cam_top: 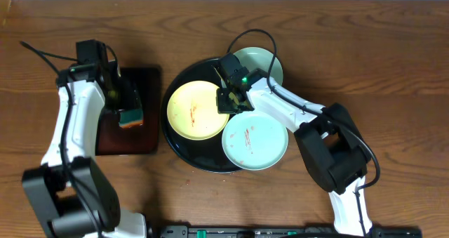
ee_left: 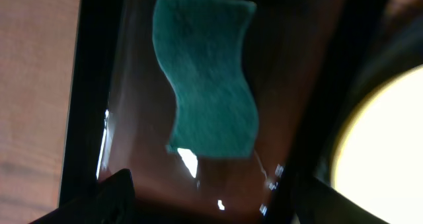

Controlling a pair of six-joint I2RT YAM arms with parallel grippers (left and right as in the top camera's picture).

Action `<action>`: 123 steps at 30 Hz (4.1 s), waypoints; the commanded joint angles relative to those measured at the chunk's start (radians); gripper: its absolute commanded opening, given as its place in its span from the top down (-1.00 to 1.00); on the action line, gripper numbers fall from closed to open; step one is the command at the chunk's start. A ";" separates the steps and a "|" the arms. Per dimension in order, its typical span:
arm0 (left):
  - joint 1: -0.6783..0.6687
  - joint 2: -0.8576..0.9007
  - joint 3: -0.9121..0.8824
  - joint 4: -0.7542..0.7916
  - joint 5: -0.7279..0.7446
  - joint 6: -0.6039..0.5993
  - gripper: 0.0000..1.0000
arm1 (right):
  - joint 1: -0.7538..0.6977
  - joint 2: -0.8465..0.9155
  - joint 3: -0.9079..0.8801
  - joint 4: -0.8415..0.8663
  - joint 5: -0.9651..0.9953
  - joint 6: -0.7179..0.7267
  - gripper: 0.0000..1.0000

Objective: Clean dirty plates on tray and stack at the side

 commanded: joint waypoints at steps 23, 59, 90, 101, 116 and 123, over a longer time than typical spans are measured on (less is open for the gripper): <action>0.012 0.284 0.025 0.138 0.024 0.102 0.53 | 0.022 0.055 0.000 -0.003 0.032 -0.027 0.98; 0.013 0.266 0.052 0.183 -0.041 0.097 0.02 | 0.028 0.055 0.000 -0.003 0.033 -0.042 0.96; 0.013 0.267 0.001 0.193 -0.065 -0.026 0.86 | 0.029 0.055 0.000 -0.001 0.032 -0.046 0.92; 0.013 0.252 0.005 0.176 -0.066 -0.026 0.08 | 0.029 0.055 0.000 -0.001 0.032 -0.046 0.86; 0.013 0.290 0.003 0.199 -0.065 -0.023 0.18 | 0.029 0.055 0.000 0.000 0.033 -0.046 0.84; 0.013 0.311 0.003 0.205 -0.065 -0.023 0.38 | 0.029 0.055 0.000 -0.001 0.033 -0.046 0.84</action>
